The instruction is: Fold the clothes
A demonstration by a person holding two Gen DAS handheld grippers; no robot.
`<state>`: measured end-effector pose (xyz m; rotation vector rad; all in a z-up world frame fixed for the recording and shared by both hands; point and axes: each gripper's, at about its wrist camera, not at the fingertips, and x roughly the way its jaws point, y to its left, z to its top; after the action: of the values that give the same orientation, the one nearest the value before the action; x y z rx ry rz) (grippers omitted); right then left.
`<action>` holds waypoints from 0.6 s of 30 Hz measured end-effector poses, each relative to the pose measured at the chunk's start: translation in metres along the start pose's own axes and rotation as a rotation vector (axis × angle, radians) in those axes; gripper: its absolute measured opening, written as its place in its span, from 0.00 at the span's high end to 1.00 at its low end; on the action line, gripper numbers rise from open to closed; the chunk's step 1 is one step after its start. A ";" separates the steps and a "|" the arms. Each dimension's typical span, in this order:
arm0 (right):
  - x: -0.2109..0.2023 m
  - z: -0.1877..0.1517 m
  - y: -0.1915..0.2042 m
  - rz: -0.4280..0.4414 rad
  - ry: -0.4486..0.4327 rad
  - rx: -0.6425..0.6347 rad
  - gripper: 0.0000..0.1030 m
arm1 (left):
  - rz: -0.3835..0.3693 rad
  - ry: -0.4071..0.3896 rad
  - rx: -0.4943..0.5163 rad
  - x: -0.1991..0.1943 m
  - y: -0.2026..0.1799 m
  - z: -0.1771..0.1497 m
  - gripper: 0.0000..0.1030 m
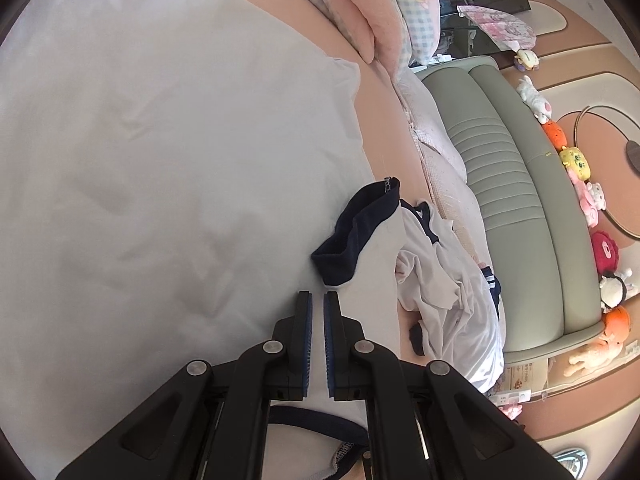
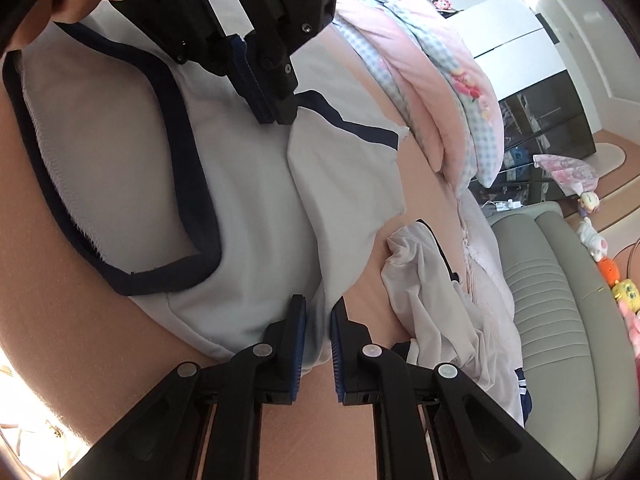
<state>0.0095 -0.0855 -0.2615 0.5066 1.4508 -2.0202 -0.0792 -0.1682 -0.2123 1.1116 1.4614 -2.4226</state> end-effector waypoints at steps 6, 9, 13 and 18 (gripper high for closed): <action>0.000 0.003 0.010 -0.050 -0.008 -0.042 0.90 | 0.105 -0.004 0.132 -0.006 -0.023 0.009 0.91; -0.001 0.003 0.011 -0.049 -0.013 -0.046 0.90 | 0.102 0.051 0.139 0.002 -0.027 0.015 0.64; -0.002 0.002 0.011 -0.045 -0.015 -0.050 0.90 | 0.043 0.065 0.076 0.012 -0.020 0.022 0.35; -0.001 0.003 0.009 -0.026 -0.006 -0.018 0.90 | -0.001 0.056 0.000 0.015 -0.012 0.027 0.34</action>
<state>0.0165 -0.0898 -0.2662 0.4759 1.4779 -2.0253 -0.1094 -0.1798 -0.2056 1.1882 1.4787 -2.4110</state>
